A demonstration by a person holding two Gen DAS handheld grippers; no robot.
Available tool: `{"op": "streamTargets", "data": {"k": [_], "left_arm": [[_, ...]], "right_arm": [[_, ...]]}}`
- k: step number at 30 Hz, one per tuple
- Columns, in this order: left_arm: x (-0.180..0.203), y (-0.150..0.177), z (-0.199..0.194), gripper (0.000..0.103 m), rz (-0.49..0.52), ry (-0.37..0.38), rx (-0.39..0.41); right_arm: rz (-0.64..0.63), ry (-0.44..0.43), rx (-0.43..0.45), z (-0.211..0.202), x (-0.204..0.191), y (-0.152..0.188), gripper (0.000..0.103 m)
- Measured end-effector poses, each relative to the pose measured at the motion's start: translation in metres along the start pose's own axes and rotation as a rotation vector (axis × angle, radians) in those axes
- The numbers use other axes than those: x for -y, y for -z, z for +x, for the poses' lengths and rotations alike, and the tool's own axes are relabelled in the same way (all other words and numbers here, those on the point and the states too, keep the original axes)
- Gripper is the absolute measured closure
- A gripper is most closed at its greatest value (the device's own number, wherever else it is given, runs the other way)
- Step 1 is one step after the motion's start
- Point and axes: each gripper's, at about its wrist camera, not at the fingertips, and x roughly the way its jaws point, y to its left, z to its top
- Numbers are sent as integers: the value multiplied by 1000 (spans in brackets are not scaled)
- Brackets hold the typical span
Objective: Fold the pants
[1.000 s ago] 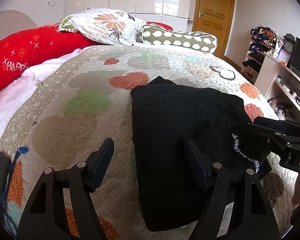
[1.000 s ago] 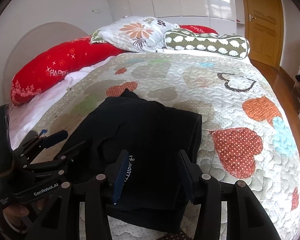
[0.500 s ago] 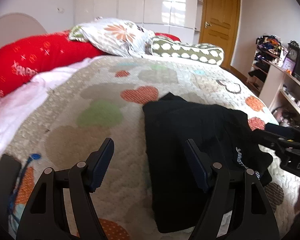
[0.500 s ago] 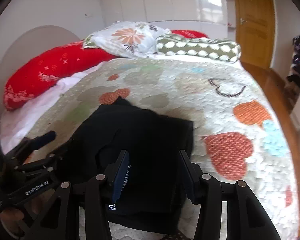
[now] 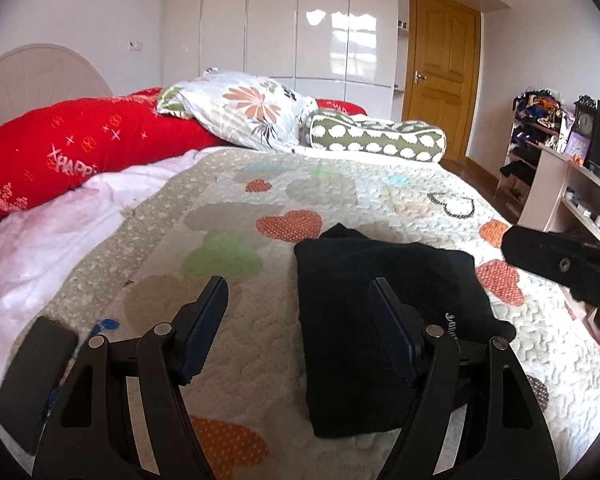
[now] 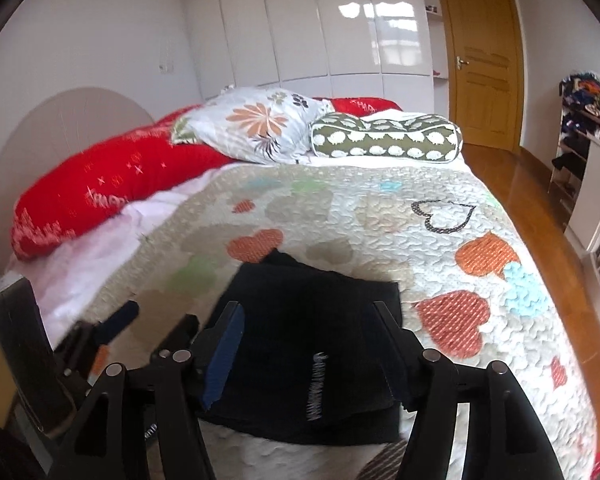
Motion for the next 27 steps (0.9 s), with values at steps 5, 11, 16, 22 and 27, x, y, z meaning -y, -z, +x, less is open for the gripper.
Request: {"op": "streamTargets", "data": {"k": [5, 11, 16, 22, 27], "left_arm": [[-2, -3, -21, 29, -18, -23, 37], [-4, -4, -31, 29, -22, -42, 60], [0, -1, -29, 29, -7, -38, 55], [-2, -1, -22, 29, -12, -30, 37], [-2, -1, -21, 29, -4, -32, 36]], "right_arm": [[75, -22, 115, -26, -2, 9, 34], [136, 18, 140, -34, 6, 17, 22], [173, 23, 94, -26, 13, 20, 22], [197, 38, 58, -18, 18, 23, 22], [204, 39, 22, -12, 20, 24, 22]]}}
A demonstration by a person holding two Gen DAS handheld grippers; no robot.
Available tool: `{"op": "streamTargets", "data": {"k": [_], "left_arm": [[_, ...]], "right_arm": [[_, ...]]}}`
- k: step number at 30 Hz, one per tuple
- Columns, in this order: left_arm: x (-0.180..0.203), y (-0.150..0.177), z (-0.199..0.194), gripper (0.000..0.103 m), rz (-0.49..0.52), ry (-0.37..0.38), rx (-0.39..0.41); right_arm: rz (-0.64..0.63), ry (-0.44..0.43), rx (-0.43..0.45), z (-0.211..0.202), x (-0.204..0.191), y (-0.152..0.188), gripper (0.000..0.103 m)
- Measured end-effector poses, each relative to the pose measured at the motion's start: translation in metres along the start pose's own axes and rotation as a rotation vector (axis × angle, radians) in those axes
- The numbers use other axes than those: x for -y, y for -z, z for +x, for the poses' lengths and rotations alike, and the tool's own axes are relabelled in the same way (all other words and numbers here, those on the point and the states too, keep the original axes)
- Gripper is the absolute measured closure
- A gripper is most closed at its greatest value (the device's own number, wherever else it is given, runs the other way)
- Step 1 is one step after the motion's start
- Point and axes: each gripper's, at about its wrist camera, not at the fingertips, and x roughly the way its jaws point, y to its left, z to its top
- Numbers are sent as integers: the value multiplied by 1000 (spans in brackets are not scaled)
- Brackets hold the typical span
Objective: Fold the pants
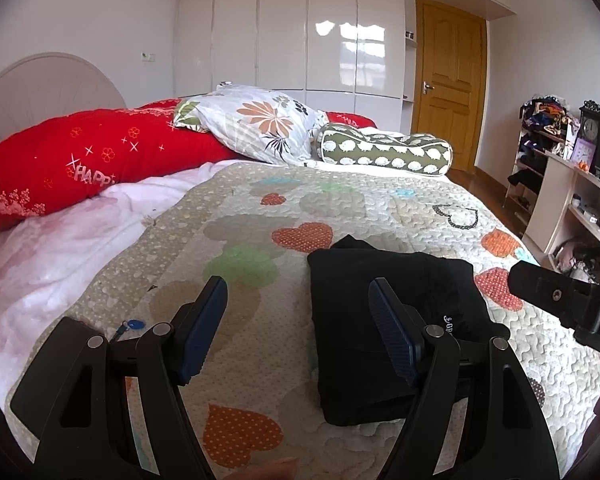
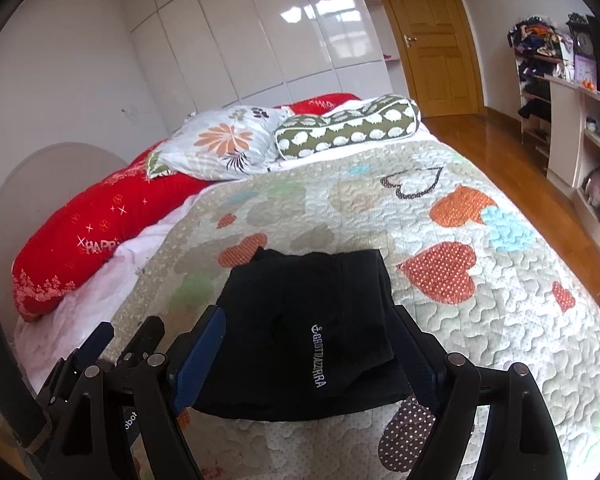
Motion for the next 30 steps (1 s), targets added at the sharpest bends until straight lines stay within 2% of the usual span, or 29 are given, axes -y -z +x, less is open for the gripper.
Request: {"op": "streamTargets", "data": {"k": [30], "left_arm": [[0, 3, 5, 29, 7, 13, -7]], "right_arm": [[-27, 7, -59, 10, -6, 5, 22]]}}
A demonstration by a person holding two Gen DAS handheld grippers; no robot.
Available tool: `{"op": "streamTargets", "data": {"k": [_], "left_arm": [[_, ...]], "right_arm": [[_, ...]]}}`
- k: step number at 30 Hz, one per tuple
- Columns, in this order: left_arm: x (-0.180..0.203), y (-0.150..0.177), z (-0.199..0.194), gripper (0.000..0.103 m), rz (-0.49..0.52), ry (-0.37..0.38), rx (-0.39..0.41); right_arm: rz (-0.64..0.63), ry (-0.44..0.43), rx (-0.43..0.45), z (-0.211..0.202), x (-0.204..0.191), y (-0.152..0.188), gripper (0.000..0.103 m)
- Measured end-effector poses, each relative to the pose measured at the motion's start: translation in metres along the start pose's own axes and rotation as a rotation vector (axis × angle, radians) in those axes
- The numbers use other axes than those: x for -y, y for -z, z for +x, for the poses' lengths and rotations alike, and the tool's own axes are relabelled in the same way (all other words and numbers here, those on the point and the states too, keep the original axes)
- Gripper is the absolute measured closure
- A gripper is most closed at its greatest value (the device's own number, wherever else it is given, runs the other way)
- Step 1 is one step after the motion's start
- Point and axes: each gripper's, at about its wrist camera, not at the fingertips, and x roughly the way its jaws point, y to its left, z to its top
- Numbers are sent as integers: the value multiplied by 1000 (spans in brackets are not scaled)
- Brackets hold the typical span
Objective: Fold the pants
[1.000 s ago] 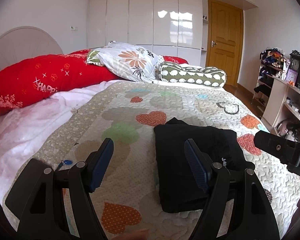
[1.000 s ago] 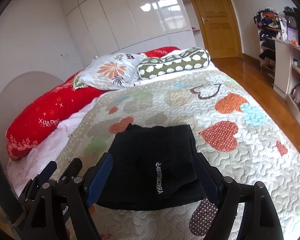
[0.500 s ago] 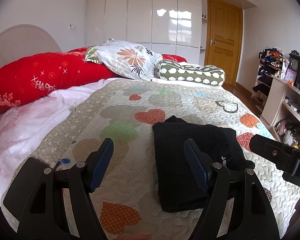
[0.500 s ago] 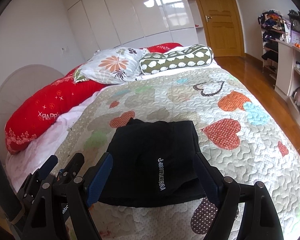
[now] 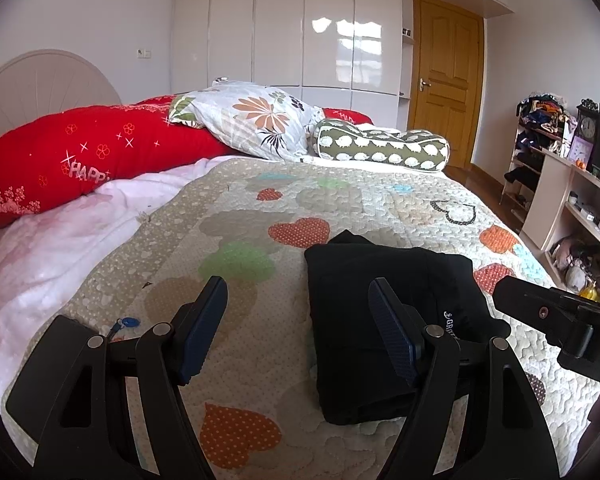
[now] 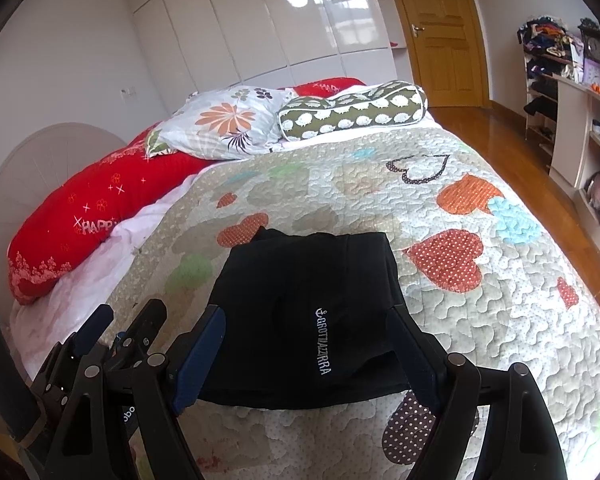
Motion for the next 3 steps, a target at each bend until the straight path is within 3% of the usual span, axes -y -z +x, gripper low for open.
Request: {"op": "streamTargets", "data": {"k": [3], "left_arm": [[1, 0, -1, 29, 10, 1, 6]], "right_arm": [[5, -14, -1, -1, 1, -2, 22]]}}
